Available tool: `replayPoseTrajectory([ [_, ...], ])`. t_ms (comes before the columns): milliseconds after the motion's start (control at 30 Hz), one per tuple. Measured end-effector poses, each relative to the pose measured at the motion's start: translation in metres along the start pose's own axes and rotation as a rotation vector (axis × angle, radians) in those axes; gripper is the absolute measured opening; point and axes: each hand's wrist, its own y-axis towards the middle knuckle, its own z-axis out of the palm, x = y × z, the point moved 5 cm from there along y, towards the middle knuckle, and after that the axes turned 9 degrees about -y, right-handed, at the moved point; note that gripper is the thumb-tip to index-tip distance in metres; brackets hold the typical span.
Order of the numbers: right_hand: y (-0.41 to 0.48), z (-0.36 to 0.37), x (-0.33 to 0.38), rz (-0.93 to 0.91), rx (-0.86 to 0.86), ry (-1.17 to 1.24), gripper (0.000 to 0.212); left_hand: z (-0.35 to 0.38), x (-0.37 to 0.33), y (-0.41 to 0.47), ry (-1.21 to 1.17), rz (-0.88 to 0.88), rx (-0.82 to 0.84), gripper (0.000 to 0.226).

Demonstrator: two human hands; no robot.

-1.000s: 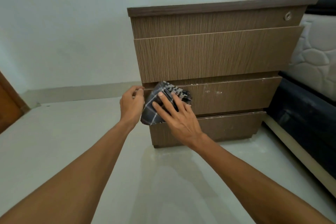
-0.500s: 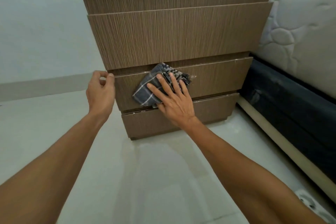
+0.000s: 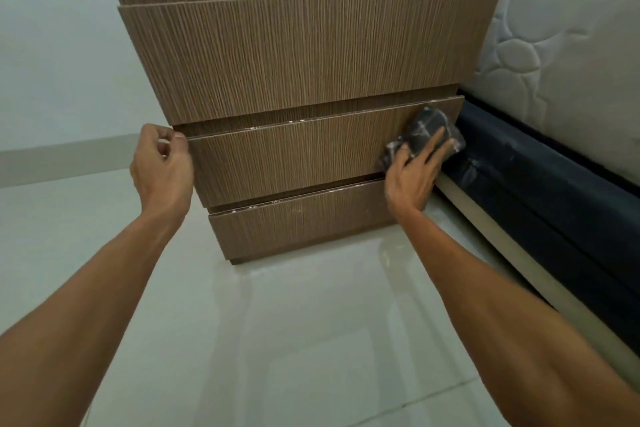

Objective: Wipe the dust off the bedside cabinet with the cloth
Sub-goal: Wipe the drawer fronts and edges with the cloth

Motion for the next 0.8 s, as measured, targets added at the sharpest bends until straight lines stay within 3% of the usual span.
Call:
replayPoseTrajectory([
  [267, -0.035, 0.013, 0.04, 0.328, 0.071, 0.328, 0.064, -0.001, -0.003, -0.004, 0.004, 0.007, -0.016, 0.008],
  [567, -0.142, 0.055, 0.117, 0.455, 0.395, 0.631, 0.069, -0.004, -0.007, -0.002, 0.011, -0.036, 0.036, 0.01],
  [800, -0.149, 0.056, 0.111, 0.474, 0.415, 0.641, 0.059, -0.002, -0.013, 0.0, 0.013, -0.065, 0.049, 0.015],
])
